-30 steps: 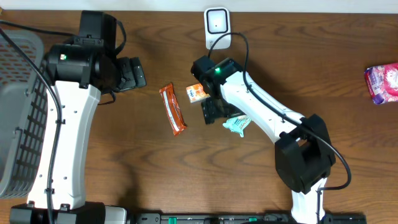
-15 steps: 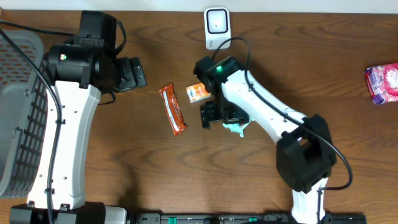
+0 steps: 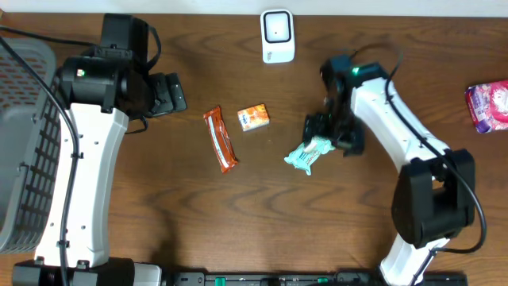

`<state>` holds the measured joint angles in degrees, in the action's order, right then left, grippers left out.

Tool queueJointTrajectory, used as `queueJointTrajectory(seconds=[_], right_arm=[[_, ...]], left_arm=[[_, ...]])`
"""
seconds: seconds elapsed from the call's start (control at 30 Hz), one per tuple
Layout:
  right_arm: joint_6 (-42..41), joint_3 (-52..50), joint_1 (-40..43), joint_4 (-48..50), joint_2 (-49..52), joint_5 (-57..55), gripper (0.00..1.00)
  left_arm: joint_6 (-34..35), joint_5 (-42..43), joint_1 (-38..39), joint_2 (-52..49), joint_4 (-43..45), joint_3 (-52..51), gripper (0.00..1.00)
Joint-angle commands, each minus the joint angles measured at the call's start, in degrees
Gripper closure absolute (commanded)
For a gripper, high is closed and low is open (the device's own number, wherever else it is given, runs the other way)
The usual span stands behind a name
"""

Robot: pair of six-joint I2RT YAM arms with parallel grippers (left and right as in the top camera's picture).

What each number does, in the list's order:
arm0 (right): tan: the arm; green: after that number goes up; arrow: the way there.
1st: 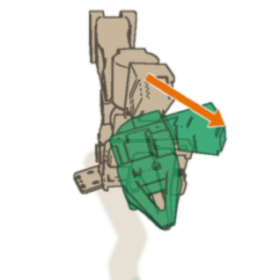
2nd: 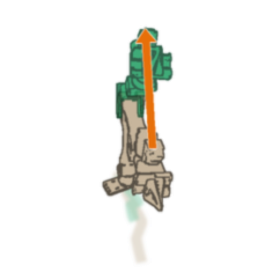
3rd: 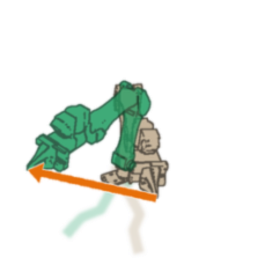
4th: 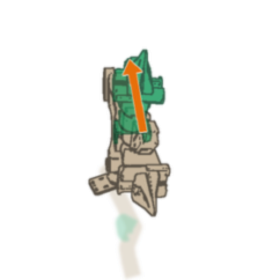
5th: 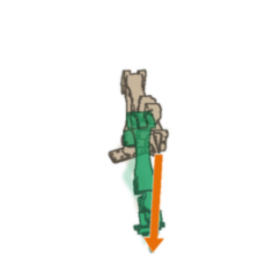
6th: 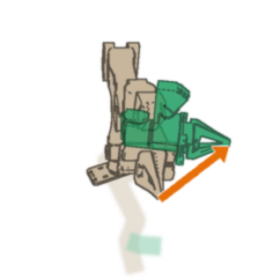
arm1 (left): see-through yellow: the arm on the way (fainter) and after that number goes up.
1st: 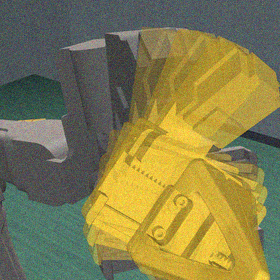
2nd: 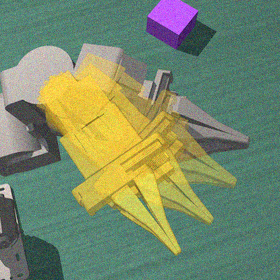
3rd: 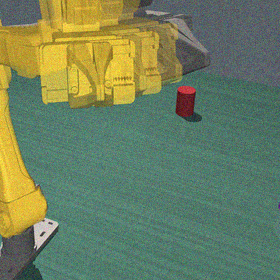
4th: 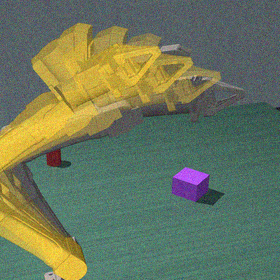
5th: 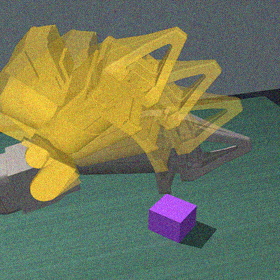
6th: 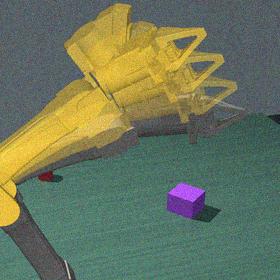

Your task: Scan the item barcode

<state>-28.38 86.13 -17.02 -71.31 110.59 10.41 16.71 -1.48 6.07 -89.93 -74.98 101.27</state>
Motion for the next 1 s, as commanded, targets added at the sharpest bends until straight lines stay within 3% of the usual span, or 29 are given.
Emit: queueJointTrajectory(seconds=[0.0, 0.07, 0.17, 0.33, 0.37, 0.5, 0.7, 0.97], right_arm=[[4.9, -9.3, 0.9, 8.8, 0.0, 14.4, 0.07], [4.9, -12.8, 1.4, 13.4, 0.0, 16.5, 0.08], [4.2, -16.6, 2.1, 18.9, 0.0, 16.9, 0.22], [2.0, -16.2, 2.0, 20.2, -0.1, 14.9, 0.95], [0.7, -15.0, 2.0, 19.1, -0.1, 13.3, 0.99], [-2.3, -8.5, 1.6, 12.6, -0.1, 3.3, 0.99], [-16.2, 3.3, -3.0, -3.8, -0.1, -27.1, 0.98], [-32.6, 0.4, -8.9, -9.0, 5.4, -44.0, 0.99]], left_arm=[[0.5, 0.0, -0.2, -0.4, -0.2, -0.1, 0.02], [0.5, 0.0, -0.2, -0.4, -0.2, -0.1, 0.02], [0.5, 0.0, -0.2, -0.4, -0.2, -0.1, 0.02], [0.5, 0.0, -0.2, -0.4, -0.2, -0.1, 0.02], [0.5, 0.0, -0.2, -0.4, -0.2, -0.1, 0.02], [0.5, 0.0, -0.2, -0.4, -0.2, -0.1, 0.02], [0.5, 0.0, -0.2, -0.4, -0.2, -0.1, 0.02], [0.5, 0.0, -0.2, -0.4, -0.2, -0.1, 0.02]])
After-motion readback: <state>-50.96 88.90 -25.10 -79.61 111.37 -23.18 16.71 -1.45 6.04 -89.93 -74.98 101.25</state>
